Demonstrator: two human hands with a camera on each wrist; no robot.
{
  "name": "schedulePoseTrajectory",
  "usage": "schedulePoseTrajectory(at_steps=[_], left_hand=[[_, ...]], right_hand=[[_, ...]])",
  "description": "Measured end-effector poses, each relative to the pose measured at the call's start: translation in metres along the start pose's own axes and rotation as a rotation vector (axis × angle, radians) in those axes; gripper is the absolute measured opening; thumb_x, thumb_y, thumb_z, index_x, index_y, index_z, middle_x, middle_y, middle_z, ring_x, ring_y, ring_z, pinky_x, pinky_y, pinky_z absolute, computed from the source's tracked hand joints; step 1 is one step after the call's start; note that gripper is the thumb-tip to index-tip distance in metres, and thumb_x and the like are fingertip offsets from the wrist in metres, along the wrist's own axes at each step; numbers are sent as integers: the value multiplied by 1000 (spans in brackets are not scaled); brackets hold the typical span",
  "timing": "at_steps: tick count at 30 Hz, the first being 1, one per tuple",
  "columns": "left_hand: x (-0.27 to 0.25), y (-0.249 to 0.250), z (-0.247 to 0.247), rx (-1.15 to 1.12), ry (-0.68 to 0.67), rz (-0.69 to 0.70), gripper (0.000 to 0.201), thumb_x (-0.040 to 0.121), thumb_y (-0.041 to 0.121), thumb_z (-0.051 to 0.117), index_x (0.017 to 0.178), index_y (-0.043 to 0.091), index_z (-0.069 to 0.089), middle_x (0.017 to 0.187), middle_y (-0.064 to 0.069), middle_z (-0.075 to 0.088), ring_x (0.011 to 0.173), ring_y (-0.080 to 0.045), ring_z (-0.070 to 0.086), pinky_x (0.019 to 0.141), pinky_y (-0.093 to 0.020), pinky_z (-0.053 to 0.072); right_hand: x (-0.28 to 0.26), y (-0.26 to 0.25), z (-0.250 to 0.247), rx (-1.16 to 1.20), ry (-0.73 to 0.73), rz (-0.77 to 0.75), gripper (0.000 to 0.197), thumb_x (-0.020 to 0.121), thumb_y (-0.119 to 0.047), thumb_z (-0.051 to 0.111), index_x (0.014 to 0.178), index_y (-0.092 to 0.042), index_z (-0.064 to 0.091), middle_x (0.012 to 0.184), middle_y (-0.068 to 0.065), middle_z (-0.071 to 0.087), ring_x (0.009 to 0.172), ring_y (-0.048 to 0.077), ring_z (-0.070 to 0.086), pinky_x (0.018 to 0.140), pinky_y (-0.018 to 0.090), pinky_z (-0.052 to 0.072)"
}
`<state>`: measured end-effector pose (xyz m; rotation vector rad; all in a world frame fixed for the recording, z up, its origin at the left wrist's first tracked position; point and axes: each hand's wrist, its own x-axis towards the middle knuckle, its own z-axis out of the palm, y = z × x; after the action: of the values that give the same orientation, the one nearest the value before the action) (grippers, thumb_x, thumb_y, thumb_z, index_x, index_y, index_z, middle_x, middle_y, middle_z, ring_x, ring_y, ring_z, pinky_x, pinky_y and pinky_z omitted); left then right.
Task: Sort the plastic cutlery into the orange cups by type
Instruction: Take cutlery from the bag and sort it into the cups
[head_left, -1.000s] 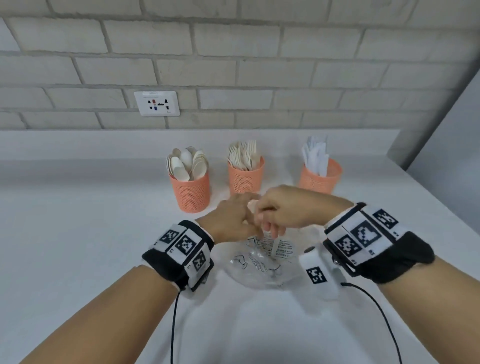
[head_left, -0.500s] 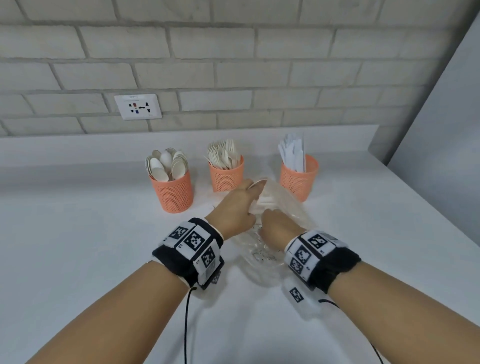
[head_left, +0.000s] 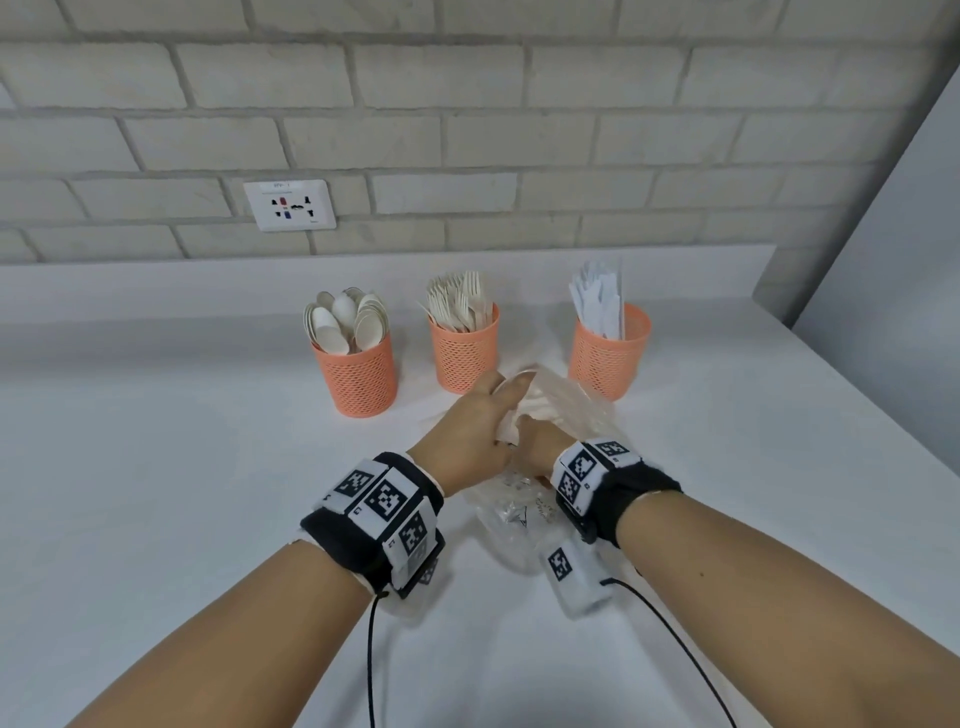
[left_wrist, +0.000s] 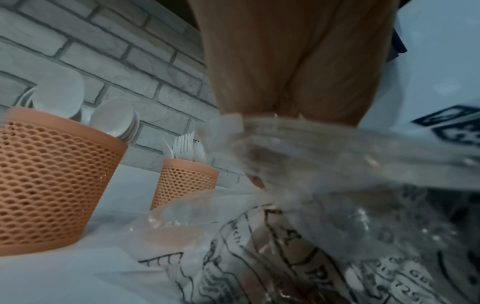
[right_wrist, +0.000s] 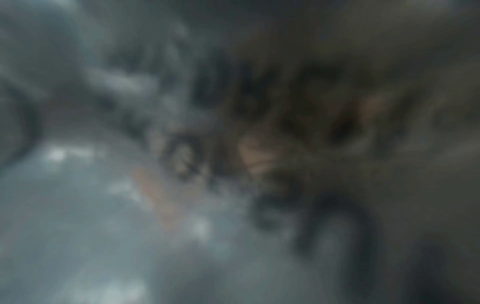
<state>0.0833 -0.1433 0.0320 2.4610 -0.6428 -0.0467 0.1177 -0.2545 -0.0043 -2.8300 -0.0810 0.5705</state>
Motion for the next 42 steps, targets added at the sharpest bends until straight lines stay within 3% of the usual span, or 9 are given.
schedulePoseTrajectory(at_steps=[4,8,12,17,25,30,34,36,42], left_hand=[[-3,-1,-2,13,-8,-18,80,78,-6,55,148,16,22,121,-11,40,89,-13,39,66,-10,27],[-4,-4,-5,10,-8,-38,81,77,-8,53,148,17,22,121,-11,39,86,-14,38,66,-10,27],[-7,-3,-3,4,-18,-34,77,79,-7,55,147,14,26,121,-12,39,87,-15,40,68,-11,27],[-10,-7,-4,41,-18,-53,79,78,-8,53,147,18,25,119,-11,39,86,-17,41,68,-14,29],[-19,-26,-12,219,-7,-79,78,76,-15,49,141,26,37,120,-7,37,77,-15,41,63,-16,29],[-19,-26,-9,222,-54,-79,82,75,-16,48,143,27,34,121,-7,35,78,-17,44,62,-16,30],[-23,-31,-14,258,-50,-92,74,77,-15,47,136,29,45,121,-6,36,75,-16,42,58,-16,31],[-25,-36,-16,263,-30,-119,71,78,-13,48,136,28,46,123,-7,36,82,-16,43,63,-15,33],[-26,-51,-16,205,-34,-246,68,75,-17,47,135,15,42,119,-13,43,102,-31,53,81,-31,43]], right_hand=[[4,5,-4,-136,-9,-81,42,92,-22,50,128,-3,43,130,14,53,113,27,55,85,30,43],[8,10,-5,-257,-10,-122,50,85,-10,58,132,-13,41,149,10,23,125,28,44,97,38,45],[8,15,-7,-178,86,-194,56,83,-11,57,135,-6,36,133,13,47,119,28,50,94,34,43],[2,13,-8,-354,-21,-302,15,89,-10,50,104,-13,51,103,7,50,87,20,49,76,29,38],[-16,35,-16,-232,-126,-412,45,90,-3,48,133,-12,37,125,12,46,102,28,54,88,33,42],[-11,37,-4,-383,-108,-344,25,91,-7,46,115,-3,53,115,14,57,102,28,56,81,31,42],[-15,39,-9,-266,-108,-347,31,95,-8,42,126,-6,46,119,11,56,93,23,55,79,27,41],[-19,37,-17,-183,-110,-421,32,97,-13,42,128,-5,45,126,13,52,105,25,53,87,25,40],[-50,22,-41,295,-159,-565,12,98,-12,41,95,-10,52,94,-9,58,89,2,52,71,8,35]])
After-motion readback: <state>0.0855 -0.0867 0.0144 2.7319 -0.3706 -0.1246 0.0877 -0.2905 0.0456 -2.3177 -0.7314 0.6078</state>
